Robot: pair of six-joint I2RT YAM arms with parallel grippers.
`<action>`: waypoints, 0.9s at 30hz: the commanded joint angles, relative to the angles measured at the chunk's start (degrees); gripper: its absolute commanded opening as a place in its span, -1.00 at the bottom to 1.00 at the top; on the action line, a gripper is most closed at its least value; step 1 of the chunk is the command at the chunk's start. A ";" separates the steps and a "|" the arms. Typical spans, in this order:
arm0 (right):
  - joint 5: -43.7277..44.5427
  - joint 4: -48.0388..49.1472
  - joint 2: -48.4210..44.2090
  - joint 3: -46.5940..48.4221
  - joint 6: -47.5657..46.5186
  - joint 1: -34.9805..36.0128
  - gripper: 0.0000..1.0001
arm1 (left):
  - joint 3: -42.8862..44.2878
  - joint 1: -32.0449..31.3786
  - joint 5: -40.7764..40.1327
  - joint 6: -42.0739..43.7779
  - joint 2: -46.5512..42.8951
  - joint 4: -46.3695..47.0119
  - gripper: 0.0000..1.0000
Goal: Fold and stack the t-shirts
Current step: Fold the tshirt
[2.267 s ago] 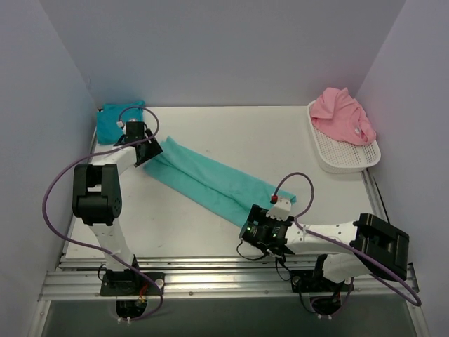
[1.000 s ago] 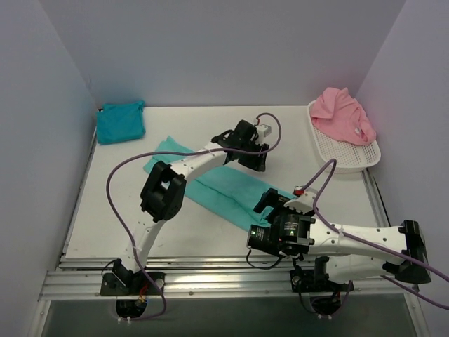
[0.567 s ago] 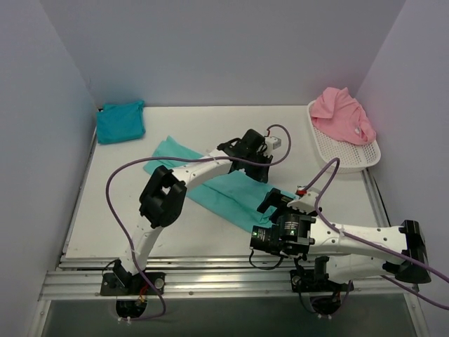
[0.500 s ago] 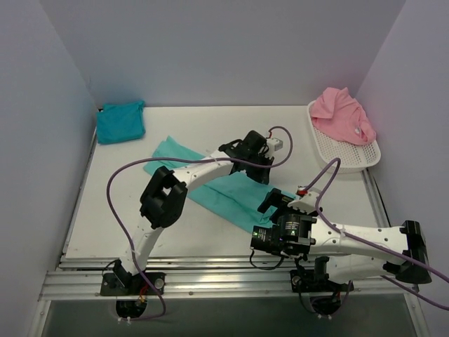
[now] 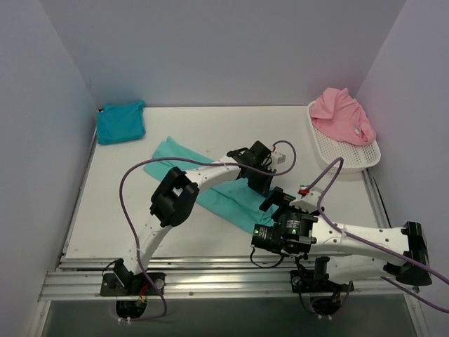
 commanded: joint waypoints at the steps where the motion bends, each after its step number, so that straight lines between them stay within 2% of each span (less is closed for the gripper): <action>1: 4.05 -3.40 -0.02 0.66 0.60 -1.01 0.99 | 4.40 0.32 3.82 1.91 3.46 -3.82 -0.95; 6: 4.49 -3.40 0.60 0.75 0.42 -1.89 0.99 | 7.12 1.10 4.98 2.26 7.85 -5.49 -0.95; 14: 5.19 -3.23 -1.78 0.22 -0.28 -2.86 0.99 | 14.58 5.59 0.07 1.65 14.36 -8.04 -0.95; 18: 5.63 -3.05 -2.74 -0.39 -0.37 -3.21 0.99 | 23.01 7.96 -3.98 2.18 18.40 -13.04 -0.95; 22: 5.89 -2.44 -3.27 -0.66 -1.33 -3.65 0.99 | 38.89 11.38 -2.76 1.21 23.32 -17.70 -0.95; 25: 5.81 -2.17 -3.80 -0.75 -2.04 -3.83 0.99 | 46.04 15.07 -1.00 -1.59 27.19 -17.19 -0.95; 27: 5.55 -2.08 -4.32 -1.10 -2.30 -3.83 0.99 | 46.51 18.84 0.31 -5.53 27.47 -14.39 -0.95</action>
